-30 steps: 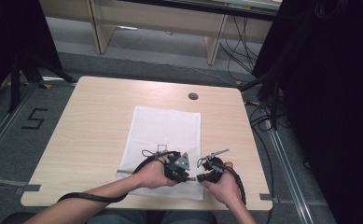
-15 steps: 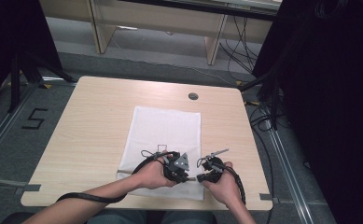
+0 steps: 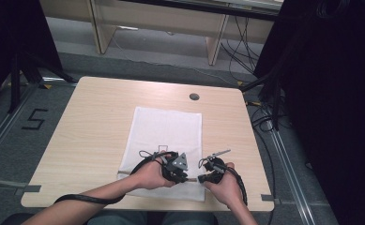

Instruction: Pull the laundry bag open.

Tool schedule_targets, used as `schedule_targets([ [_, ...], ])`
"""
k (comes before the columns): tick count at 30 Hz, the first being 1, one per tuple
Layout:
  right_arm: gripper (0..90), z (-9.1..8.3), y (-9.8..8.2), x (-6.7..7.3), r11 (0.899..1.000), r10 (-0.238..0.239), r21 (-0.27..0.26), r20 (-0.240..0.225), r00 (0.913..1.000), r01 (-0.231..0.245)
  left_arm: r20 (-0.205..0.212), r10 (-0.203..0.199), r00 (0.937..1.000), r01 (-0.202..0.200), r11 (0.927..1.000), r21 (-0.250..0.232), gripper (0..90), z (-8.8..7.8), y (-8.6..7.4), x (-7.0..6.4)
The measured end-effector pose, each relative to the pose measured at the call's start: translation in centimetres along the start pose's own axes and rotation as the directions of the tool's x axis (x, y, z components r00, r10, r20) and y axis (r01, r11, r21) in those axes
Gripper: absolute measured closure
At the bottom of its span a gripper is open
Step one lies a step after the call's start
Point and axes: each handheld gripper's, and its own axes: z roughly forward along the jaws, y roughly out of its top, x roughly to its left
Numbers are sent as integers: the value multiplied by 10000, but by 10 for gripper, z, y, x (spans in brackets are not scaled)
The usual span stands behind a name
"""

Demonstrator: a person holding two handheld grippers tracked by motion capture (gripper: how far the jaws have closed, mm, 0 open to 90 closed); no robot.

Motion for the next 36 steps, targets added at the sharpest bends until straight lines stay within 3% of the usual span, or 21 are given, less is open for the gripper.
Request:
schedule_targets([
  [2,900,1,0,-2,9998,-161,-131,20,9999,161,35,-141,9999,141,9999,-57,819,0,-1,0],
  [8,900,0,0,-1,10000,-53,-41,88,9999,53,-44,108,9999,-108,9999,71,818,-1,0,0],
  [10,900,0,0,0,10000,32,9,-5,10000,-32,38,-64,10000,64,10000,-4,818,-2,-1,0],
  [11,900,1,0,-2,9997,-213,-140,15,9998,213,12,-73,10000,73,10000,-25,818,-1,-1,0],
  [14,900,0,0,-1,10000,2,-36,95,10000,-1,-35,35,10000,-34,10000,69,818,-2,0,0],
  [36,900,1,0,-2,9999,-108,-70,6,9999,108,-1,103,9999,-103,9999,22,819,-5,-1,0],
])
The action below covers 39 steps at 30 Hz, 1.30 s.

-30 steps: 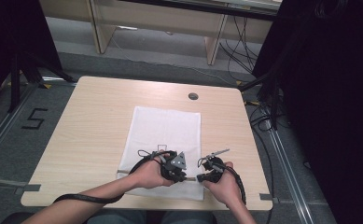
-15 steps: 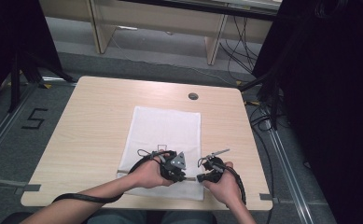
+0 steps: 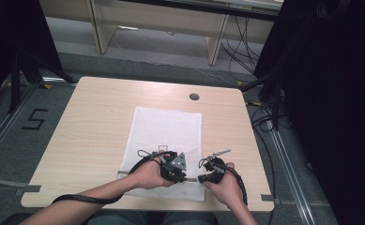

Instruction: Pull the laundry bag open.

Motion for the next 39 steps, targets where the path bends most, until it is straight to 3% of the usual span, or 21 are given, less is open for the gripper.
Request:
schedule_targets([
  [9,900,0,0,1,10000,60,59,58,10000,-61,28,-191,9998,192,9998,-107,819,-3,-5,1],
  [11,900,0,0,1,10000,-41,-26,103,9999,41,-32,-77,10000,77,10000,-62,819,-3,-5,2],
  [12,900,0,0,2,9998,197,103,120,9997,-198,0,-194,9998,194,9998,-63,819,-3,-5,1],
  [16,900,0,0,1,10000,17,-2,56,10000,-17,-33,8,10000,-8,10000,-45,819,-5,-5,2],
  [22,900,1,0,1,10000,36,-4,163,9999,-36,-47,2,10000,-2,10000,-29,819,-6,-6,1],
  [24,900,1,0,0,9999,-126,-75,75,9999,127,-4,-179,9998,179,9998,-25,819,-7,-7,2],
  [35,900,1,0,0,9999,-131,-79,65,9999,131,-66,43,10000,-42,10000,67,819,-9,-8,2],
  [39,900,1,0,1,9999,-149,-80,65,9999,149,-37,-85,10000,85,10000,-33,819,-10,-9,2],
])
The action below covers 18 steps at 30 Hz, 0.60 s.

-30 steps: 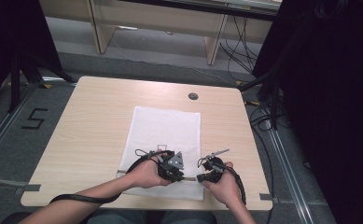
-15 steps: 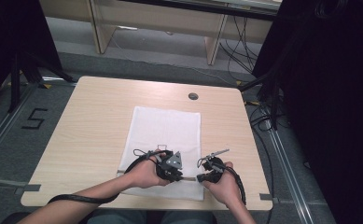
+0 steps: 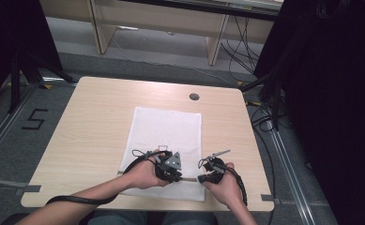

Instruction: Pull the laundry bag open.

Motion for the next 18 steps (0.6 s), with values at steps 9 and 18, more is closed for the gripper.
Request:
schedule_targets([
  [9,900,0,0,0,10000,-19,-9,8,10000,19,-13,-40,10000,40,10000,30,819,-3,-2,0],
  [18,900,0,0,0,10000,-13,-9,1,10000,13,-35,161,9999,-161,9999,62,819,-5,-2,0],
])
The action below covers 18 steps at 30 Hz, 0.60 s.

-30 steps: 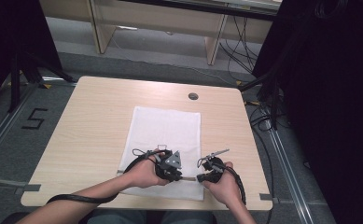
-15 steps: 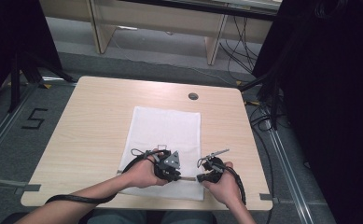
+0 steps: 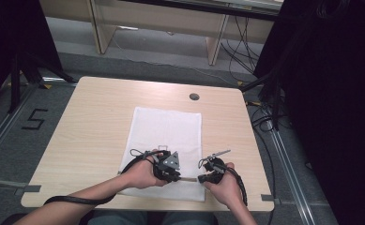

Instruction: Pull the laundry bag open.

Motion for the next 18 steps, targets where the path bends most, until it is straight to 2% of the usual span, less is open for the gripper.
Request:
schedule_targets([
  [2,900,0,0,0,10000,30,17,7,10000,-30,16,-61,10000,61,10000,-10,819,0,0,-1],
  [4,900,0,0,0,10000,1,17,15,10000,-1,-6,81,10000,-81,10000,27,819,-1,-1,0],
  [5,900,0,0,0,10000,-7,18,17,10000,7,67,-174,9998,174,9998,-67,819,-1,-2,0],
  [6,900,0,0,0,10000,-27,30,-2,10000,27,19,-124,9999,124,9999,-32,819,-1,-2,0],
  [7,900,-1,0,3,9996,248,134,-71,9997,-247,97,-152,9998,152,9999,-59,819,-2,-2,0],
  [8,900,0,0,0,10000,-57,51,18,10000,57,-3,-22,10000,22,10000,-77,819,-3,-2,1],
  [9,900,0,0,3,9996,252,133,-42,9997,-251,56,-95,9999,96,9999,-95,819,-3,-3,1],
  [10,900,0,0,0,10000,-51,51,24,10000,51,-12,23,10000,-23,10000,31,819,-4,-3,1],
  [11,900,0,0,0,10000,-38,48,8,10000,38,51,-139,9999,139,9999,-17,819,-3,-3,0],
  [16,900,0,0,0,10000,-49,59,16,10000,49,11,26,10000,-26,10000,94,819,-5,-4,0],
  [17,900,0,0,0,10000,-44,53,7,10000,44,23,-69,10000,68,10000,48,819,-5,-4,0],
  [18,900,-1,0,3,9995,276,141,-72,9996,-275,17,-95,10000,95,10000,9,819,-6,-4,0],
])
